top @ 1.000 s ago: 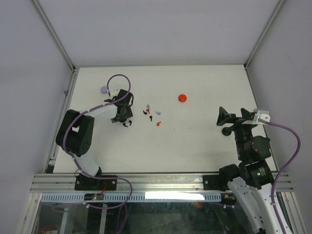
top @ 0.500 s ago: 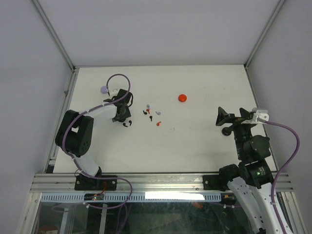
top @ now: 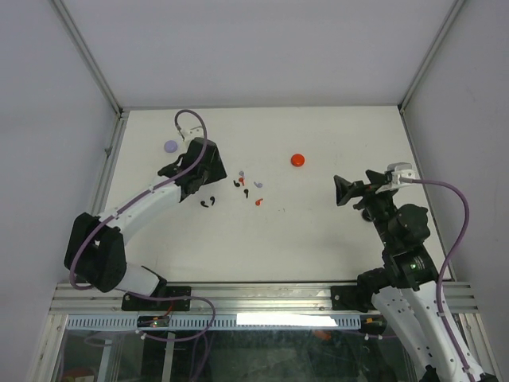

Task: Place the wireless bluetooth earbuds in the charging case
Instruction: Pick up the charging case at the center of the board.

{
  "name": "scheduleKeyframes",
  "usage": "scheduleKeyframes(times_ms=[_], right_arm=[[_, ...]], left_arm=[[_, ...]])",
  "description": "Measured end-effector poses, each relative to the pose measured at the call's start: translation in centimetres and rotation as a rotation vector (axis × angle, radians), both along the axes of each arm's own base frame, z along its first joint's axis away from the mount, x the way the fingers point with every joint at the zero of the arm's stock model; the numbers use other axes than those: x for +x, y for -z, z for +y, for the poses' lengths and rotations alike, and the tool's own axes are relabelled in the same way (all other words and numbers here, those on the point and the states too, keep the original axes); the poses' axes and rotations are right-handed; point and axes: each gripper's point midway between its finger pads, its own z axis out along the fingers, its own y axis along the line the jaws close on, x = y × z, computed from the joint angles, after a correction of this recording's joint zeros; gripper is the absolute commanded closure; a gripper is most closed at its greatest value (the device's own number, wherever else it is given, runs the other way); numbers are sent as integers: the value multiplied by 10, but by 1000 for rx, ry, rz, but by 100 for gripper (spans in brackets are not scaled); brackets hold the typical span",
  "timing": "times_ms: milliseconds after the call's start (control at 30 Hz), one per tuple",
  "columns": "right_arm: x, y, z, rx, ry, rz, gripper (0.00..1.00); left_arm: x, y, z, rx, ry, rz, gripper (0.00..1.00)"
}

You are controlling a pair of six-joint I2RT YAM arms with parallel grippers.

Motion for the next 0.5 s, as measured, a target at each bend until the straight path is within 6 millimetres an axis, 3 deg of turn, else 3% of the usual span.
scheduleKeyframes(times_ms=[200,400,500], right_arm=[[3,-3,37,59,-183,-66,1],[20,24,74,113,-348,-39,1],[28,29,89,142,-405,-39,1]], left_arm=[[-4,-49,-37,-93,95,-125,62],[-7,-86,-71,-138,180,-220,64],[-12,-98,-82,-159,209,-253,66]])
